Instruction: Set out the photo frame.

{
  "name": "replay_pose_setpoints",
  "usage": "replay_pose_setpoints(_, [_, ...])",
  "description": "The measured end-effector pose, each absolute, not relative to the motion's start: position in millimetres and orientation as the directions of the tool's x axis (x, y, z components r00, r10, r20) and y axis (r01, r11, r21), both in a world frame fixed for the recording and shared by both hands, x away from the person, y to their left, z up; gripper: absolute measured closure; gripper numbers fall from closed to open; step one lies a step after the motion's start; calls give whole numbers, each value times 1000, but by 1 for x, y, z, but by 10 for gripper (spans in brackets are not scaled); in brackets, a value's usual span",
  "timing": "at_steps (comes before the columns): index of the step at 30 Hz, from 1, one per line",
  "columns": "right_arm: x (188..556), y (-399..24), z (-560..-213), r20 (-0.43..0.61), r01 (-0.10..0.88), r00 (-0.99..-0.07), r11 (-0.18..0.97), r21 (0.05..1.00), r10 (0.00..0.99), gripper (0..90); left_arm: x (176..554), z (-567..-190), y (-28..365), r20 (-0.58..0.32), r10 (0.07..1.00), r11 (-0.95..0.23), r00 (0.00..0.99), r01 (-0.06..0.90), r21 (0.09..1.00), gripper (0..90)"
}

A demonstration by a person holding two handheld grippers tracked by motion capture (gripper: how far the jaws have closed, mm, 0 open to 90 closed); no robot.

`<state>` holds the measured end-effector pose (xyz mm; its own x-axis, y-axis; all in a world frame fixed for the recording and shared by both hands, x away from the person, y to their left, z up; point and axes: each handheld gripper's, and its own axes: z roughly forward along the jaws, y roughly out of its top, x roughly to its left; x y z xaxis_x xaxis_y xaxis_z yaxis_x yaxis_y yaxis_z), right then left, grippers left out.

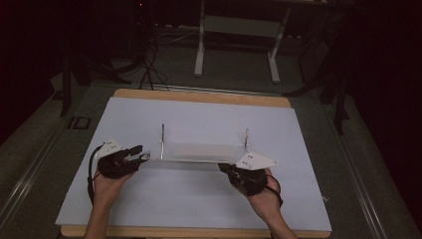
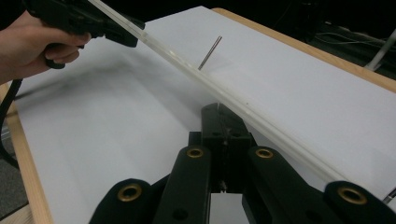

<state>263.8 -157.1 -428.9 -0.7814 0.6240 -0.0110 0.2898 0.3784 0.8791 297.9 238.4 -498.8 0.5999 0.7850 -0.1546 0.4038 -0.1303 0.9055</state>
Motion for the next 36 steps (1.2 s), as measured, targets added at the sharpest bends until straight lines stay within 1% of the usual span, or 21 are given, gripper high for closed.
replay_pose_setpoints(4, [266,-157,-427,-13,287,-778,373,882,628,900,299,-494,231,-136,771,-139,622,374,917,441])
replay_pose_setpoints(10, [269,-158,-424,-10,287,-773,364,886,634,900,307,-493,217,-122,745,-173,656,367,914,408])
replay_pose_setpoints(13, [271,-159,-423,-8,285,-770,356,890,637,900,310,-494,209,-103,748,-188,656,358,915,379])
replay_pose_setpoints(15, [272,-160,-424,-3,291,-769,353,889,640,900,312,-493,207,-101,755,-174,648,346,922,354])
replay_pose_setpoints(21, [275,-160,-424,-2,292,-765,349,890,644,900,316,-492,202,-63,766,-183,640,310,933,322])
replay_pose_setpoints(30, [281,-158,-418,-15,283,-756,349,893,654,900,326,-492,193,-49,746,-187,664,280,942,321])
replay_pose_setpoints(36, [283,-157,-414,-39,270,-761,372,888,647,900,327,-491,193,-69,749,-171,659,292,941,326])
